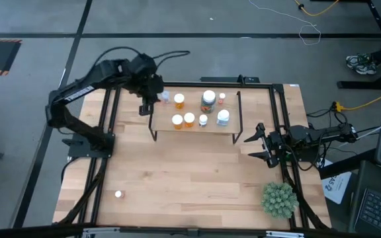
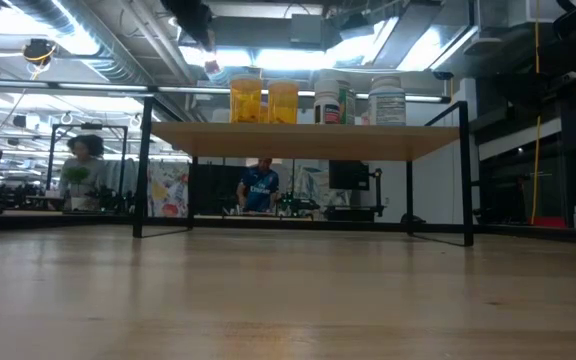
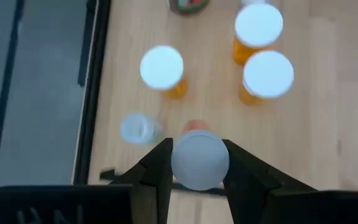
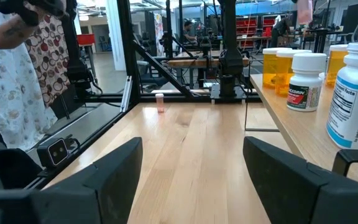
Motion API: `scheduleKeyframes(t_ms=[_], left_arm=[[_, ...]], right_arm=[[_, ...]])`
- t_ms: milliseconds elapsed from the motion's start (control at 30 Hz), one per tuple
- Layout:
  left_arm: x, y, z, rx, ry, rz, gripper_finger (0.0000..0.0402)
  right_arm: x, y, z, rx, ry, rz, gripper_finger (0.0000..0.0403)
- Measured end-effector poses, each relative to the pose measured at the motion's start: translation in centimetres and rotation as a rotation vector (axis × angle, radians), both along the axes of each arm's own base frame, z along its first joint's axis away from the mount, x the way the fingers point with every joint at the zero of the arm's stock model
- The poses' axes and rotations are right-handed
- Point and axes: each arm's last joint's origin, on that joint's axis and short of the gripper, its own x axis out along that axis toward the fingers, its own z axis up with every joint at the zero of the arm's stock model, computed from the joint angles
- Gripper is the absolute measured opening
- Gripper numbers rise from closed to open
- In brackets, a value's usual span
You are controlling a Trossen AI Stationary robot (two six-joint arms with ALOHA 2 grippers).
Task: Pick and place medicine bottles onto shelf by color
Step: Put the bottom pink pill bottle on the shelf
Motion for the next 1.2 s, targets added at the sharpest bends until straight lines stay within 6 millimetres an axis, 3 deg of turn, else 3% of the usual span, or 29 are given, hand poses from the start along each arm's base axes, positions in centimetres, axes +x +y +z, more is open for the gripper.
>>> scheduleKeyframes(t_ms=[300,433,867,1200], left_arm=[[1.9,0.9,-6.5,-0.030,0.116,-0.007,0.0109],[2.5,1.1,-7.8,-0.041,0.151,-0.014,0.0109],[3.1,1.4,-8.5,-0.045,0.160,-0.014,0.0111],[3.1,1.4,-8.5,-0.044,0.162,-0.014,0.0141]], right_arm=[[0.0,0.0,0.0,0.000,0.000,0.000,0.0282],[0.0,0.0,0.0,0.000,0.000,0.000,0.0282],[0.0,0.0,0.0,0.000,0.000,0.000,0.0282],[0.0,0.0,0.0,0.000,0.000,0.000,0.0282]])
